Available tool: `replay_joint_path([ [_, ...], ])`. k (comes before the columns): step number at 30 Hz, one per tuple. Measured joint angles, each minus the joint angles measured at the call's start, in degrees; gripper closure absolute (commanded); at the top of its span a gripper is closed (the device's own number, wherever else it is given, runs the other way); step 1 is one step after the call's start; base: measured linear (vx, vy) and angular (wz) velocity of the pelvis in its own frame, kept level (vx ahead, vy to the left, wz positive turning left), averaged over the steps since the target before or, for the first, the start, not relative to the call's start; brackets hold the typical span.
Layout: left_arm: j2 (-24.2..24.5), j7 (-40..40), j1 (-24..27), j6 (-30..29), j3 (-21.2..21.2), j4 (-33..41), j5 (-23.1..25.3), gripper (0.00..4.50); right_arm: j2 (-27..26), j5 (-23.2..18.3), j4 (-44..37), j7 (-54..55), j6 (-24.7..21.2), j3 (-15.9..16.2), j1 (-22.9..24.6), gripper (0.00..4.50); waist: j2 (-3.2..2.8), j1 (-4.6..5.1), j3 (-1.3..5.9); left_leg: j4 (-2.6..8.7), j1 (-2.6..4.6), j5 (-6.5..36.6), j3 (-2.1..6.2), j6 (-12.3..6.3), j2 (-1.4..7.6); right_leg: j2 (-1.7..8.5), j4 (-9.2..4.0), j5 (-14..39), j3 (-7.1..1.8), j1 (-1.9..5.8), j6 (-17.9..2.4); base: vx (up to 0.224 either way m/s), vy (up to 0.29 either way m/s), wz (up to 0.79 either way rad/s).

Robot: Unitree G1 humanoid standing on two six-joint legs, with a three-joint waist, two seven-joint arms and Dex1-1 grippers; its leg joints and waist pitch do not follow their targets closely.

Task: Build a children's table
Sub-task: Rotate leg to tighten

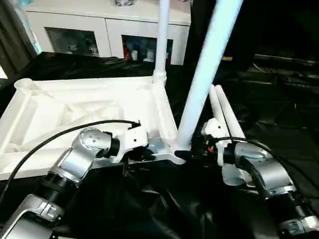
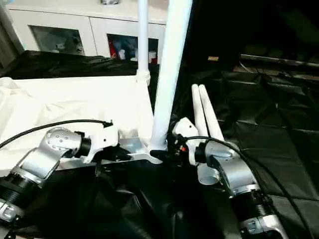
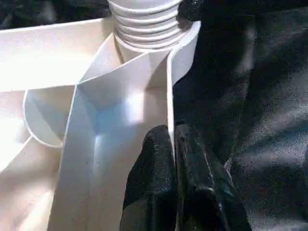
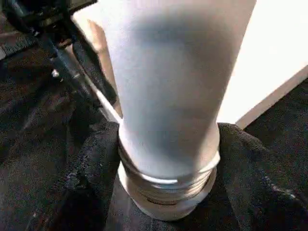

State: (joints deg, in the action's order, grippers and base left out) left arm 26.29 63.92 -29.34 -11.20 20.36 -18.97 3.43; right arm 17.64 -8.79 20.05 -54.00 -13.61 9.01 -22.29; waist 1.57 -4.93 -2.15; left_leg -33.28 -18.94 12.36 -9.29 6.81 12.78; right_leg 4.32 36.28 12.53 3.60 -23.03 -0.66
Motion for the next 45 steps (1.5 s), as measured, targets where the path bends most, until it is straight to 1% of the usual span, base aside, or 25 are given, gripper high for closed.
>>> replay_joint_path([
  [3,-3.4,-6.2,-1.3,-3.3,-0.9,-2.4,1.6,4.50,-4.7,0.7,5.6,8.5,1.3,-1.8,-2.3,1.75,0.07,0.33,0.05,-0.17,0.18,0.0,0.00,0.34,0.02,-0.01,0.00,-0.3,-0.05,0.18,-0.1,-0.017,0.001,-0.01],
  [4,-6.0,-10.0,-2.7,-5.0,-1.4,-4.6,2.8,4.50,-7.4,1.4,9.1,14.2,1.5,-3.4,-4.3,1.75,0.09,0.51,0.06,-0.27,0.25,-0.1,-0.01,0.41,0.01,-0.01,-0.01,-0.5,-0.07,0.25,-0.1,-0.052,0.003,-0.02],
  [5,-7.3,-12.3,-3.4,-6.2,-1.5,-5.6,3.1,4.50,-9.2,1.9,10.9,18.0,1.6,-4.1,-5.4,1.75,0.09,0.60,0.06,-0.24,0.30,-0.2,0.00,0.55,0.01,0.01,-0.08,-0.6,-0.08,0.26,-0.1,-0.065,0.004,-0.04],
  [7,-11.1,-17.8,-5.0,-9.1,-1.9,-7.9,4.0,4.50,-12.7,2.5,15.5,26.4,2.2,-6.0,-8.2,1.75,0.14,0.58,0.09,-0.27,0.36,-0.3,0.00,0.59,0.00,0.04,-0.14,-0.7,-0.09,0.32,0.0,-0.061,0.003,-0.04],
  [10,-15.6,-24.3,-6.6,-12.3,-2.2,-10.2,5.4,4.50,-16.3,2.9,21.9,35.8,3.1,-8.2,-12.4,1.75,0.20,0.55,0.13,-0.25,0.43,-0.4,0.00,0.61,-0.01,0.04,-0.16,-0.8,-0.11,0.35,0.2,0.000,0.000,0.00],
  [13,-18.4,-28.1,-7.4,-13.7,-2.5,-11.7,6.5,4.50,-17.8,2.9,26.3,40.6,5.0,-9.4,-15.0,1.75,0.27,0.37,0.18,-0.23,0.43,-0.4,0.02,0.61,-0.01,0.04,-0.17,-0.8,-0.09,0.35,0.2,0.000,0.000,0.00],
  [15,-19.1,-29.2,-7.7,-13.7,-2.5,-12.3,6.6,4.50,-17.9,3.1,28.0,41.4,6.1,-9.6,-15.8,1.75,0.28,0.10,0.19,-0.21,0.42,-0.4,0.02,0.61,-0.02,0.04,-0.17,-0.8,-0.09,0.34,0.2,0.000,0.000,0.00],
  [16,-19.4,-29.4,-8.0,-13.6,-2.5,-12.6,6.6,4.50,-17.9,3.7,28.8,41.4,7.1,-9.8,-16.0,1.20,0.28,-0.02,0.22,-0.22,0.41,-0.4,0.02,0.61,-0.01,0.04,-0.17,-0.8,-0.09,0.35,0.2,0.000,0.000,0.00],
  [17,-19.4,-29.6,-8.2,-13.5,-2.5,-13.0,6.6,4.50,-17.9,3.9,29.6,41.5,7.7,-9.9,-16.3,1.20,0.29,-0.03,0.24,-0.22,0.41,-0.4,0.02,0.61,-0.02,0.04,-0.17,-0.8,-0.09,0.35,0.2,0.000,0.000,0.00],
  [22,-18.4,-28.9,-8.6,-11.3,-2.6,-14.0,6.4,4.50,-18.0,4.9,31.3,39.9,9.8,-9.8,-16.9,0.68,0.27,0.06,0.22,-0.22,0.21,-0.4,0.02,0.60,-0.01,0.03,-0.19,-1.0,-0.09,0.18,0.0,0.000,0.000,0.00],
  [24,-17.8,-28.0,-8.5,-10.8,-2.6,-13.9,6.3,4.50,-17.4,5.1,31.3,38.1,10.2,-9.0,-16.9,0.68,0.25,0.13,0.21,-0.21,0.10,-0.4,0.02,0.60,0.00,0.01,-0.19,-1.0,-0.07,0.07,0.0,0.000,0.000,0.00],
  [28,-15.0,-24.1,-7.6,-9.0,-2.5,-12.4,5.3,4.50,-13.3,5.3,27.5,30.2,9.2,-6.2,-14.8,0.68,0.15,0.11,0.12,-0.13,-0.06,-0.4,0.05,0.59,0.04,-0.02,-0.23,-0.9,-0.02,-0.07,0.0,0.000,0.000,0.00],
  [31,-12.6,-20.4,-6.9,-6.9,-2.4,-11.3,4.5,4.50,-9.5,5.9,23.6,24.2,9.0,-4.5,-12.0,0.68,0.05,-0.16,0.05,0.04,-0.14,-0.4,0.05,0.58,0.04,-0.02,-0.38,-0.9,0.04,-0.10,0.0,0.000,0.000,0.00],
  [36,-8.8,-13.3,-5.7,-3.1,-2.4,-10.0,2.7,4.50,-5.2,5.9,18.5,15.5,8.4,-2.6,-8.8,0.68,-0.19,-0.19,-0.11,0.15,-0.19,-0.3,0.01,0.52,0.04,-0.02,-0.59,-0.9,0.06,-0.10,-0.1,0.000,0.000,0.00],
  [40,-5.6,-6.2,-3.7,-0.9,-2.0,-7.2,0.6,4.50,-2.1,3.7,13.3,8.0,6.4,-1.3,-6.0,0.68,-0.28,-0.39,-0.21,0.26,-0.27,-0.3,-0.02,0.45,0.04,-0.02,-0.75,-0.9,0.09,-0.12,-0.1,0.000,0.000,0.00],
  [45,-3.8,-1.3,-2.4,0.3,-1.2,-5.1,-0.8,4.50,-0.4,1.6,8.0,2.1,4.9,-1.1,-4.7,0.68,-0.32,-0.49,-0.24,0.26,-0.36,-0.2,-0.04,0.36,0.05,-0.01,-0.90,-0.9,0.09,-0.12,-0.1,0.000,0.000,0.00],
])
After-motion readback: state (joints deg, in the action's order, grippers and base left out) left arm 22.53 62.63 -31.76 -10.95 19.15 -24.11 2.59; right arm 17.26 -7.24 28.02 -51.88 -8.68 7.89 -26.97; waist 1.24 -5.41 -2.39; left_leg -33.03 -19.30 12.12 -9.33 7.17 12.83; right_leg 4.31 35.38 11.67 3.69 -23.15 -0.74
